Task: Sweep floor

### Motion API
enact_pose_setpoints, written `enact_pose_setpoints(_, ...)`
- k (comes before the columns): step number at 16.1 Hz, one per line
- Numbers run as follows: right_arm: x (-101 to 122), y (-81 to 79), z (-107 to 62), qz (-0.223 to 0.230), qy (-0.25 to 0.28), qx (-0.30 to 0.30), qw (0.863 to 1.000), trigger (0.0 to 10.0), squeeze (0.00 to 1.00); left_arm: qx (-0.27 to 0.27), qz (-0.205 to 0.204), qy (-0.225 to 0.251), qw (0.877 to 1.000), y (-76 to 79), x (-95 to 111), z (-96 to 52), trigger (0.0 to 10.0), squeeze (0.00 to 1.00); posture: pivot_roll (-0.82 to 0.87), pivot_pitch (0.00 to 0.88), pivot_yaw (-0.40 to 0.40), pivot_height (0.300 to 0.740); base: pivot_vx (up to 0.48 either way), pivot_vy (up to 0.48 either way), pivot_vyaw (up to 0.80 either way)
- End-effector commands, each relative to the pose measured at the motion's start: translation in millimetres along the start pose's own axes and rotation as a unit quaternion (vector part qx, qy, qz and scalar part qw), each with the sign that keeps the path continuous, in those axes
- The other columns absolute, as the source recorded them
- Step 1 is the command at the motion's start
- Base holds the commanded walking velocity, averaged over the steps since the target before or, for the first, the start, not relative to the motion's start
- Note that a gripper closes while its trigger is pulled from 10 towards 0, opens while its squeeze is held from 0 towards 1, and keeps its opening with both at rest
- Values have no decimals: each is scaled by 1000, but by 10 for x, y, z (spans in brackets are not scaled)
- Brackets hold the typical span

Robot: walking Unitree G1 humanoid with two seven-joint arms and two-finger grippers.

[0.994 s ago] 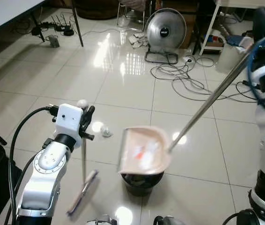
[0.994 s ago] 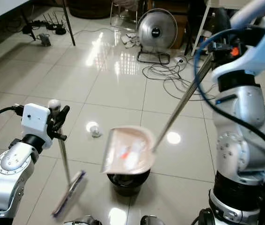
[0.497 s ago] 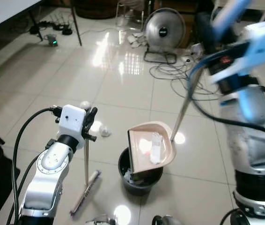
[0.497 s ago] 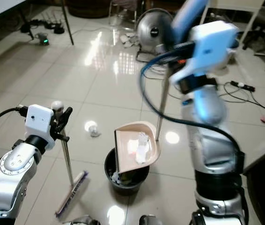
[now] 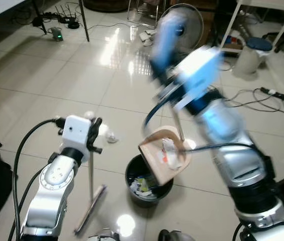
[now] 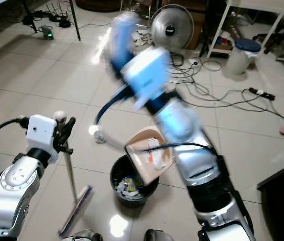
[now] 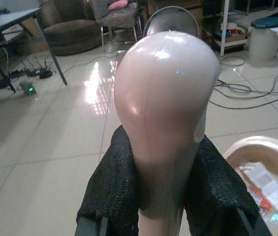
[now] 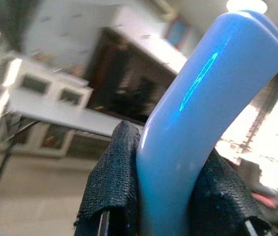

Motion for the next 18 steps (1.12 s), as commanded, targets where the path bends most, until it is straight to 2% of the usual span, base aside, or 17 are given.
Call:
enact_pose_setpoints(1,98,-38,12,-28,25,21,999,10000,0,16,9,16,1000,-46,82,-25,10000,0,93,84,-63,740,0,0,0)
enact_pose_setpoints(2,101,-81,16,-34,27,31,999,10000,0,18,7,16,1000,-46,81,-30,10000,0,93,85,-65,740,0,0,0)
enact_pose_setpoints(9,95,-408,69,-5,40,80,996,10000,0,20,5,18,1000,-35,93,-7,10000,0,94,80,-66,740,0,0,0)
enact_pose_setpoints(11,29,-527,51,-19,22,124,992,10000,0,21,4,19,1000,-35,96,-2,10000,0,92,78,-67,740,0,0,0)
enact_pose_setpoints(16,16,-542,43,-40,21,132,990,10000,0,19,2,19,1000,-14,98,5,10000,0,91,74,-65,740,0,0,0)
enact_pose_setpoints(18,44,-478,52,-48,23,118,992,10000,0,20,3,21,1000,-24,108,15,10000,0,89,72,-64,740,0,0,0)
Point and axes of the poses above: a point about 5 cm out from each wrist's last joint towards the gripper, its own z axis pointing out of the wrist towards the gripper, its own x axis along the axis of the wrist's last joint, y = z × x, the point moved 3 cm from there along z, pointing out of the wrist towards the gripper
